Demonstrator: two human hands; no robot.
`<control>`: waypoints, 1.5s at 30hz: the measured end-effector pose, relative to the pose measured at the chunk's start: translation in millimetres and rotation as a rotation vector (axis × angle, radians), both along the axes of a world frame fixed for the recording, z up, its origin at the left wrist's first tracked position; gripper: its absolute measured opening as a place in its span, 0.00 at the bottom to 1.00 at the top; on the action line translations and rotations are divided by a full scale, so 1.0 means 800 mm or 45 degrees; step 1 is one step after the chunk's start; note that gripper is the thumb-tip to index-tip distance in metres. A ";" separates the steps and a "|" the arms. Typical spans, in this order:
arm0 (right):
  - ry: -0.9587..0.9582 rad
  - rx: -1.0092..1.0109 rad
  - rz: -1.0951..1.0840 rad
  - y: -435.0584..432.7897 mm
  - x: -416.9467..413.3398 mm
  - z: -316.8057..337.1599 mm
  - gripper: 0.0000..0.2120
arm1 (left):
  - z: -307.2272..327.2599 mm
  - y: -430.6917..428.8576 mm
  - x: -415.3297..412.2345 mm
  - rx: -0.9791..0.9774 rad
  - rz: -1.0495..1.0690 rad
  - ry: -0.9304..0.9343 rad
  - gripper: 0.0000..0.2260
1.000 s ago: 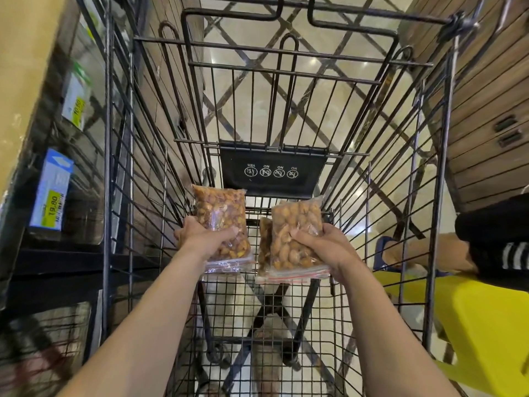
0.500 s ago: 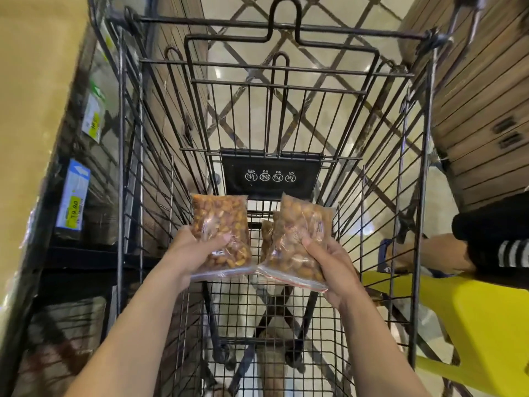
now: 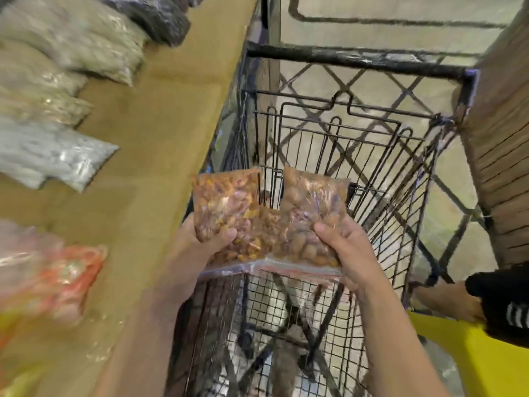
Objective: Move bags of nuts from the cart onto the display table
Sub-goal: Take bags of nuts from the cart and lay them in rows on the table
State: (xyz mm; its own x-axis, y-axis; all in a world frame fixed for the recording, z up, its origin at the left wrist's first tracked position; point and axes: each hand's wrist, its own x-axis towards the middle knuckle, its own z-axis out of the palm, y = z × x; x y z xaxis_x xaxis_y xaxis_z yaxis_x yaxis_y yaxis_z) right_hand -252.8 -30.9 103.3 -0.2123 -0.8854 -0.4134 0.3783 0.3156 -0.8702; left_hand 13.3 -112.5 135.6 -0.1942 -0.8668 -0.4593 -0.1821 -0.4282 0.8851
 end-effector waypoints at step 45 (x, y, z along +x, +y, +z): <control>-0.313 -0.569 2.135 0.381 0.779 0.316 0.08 | 0.298 0.849 0.519 -0.510 1.946 -0.150 0.18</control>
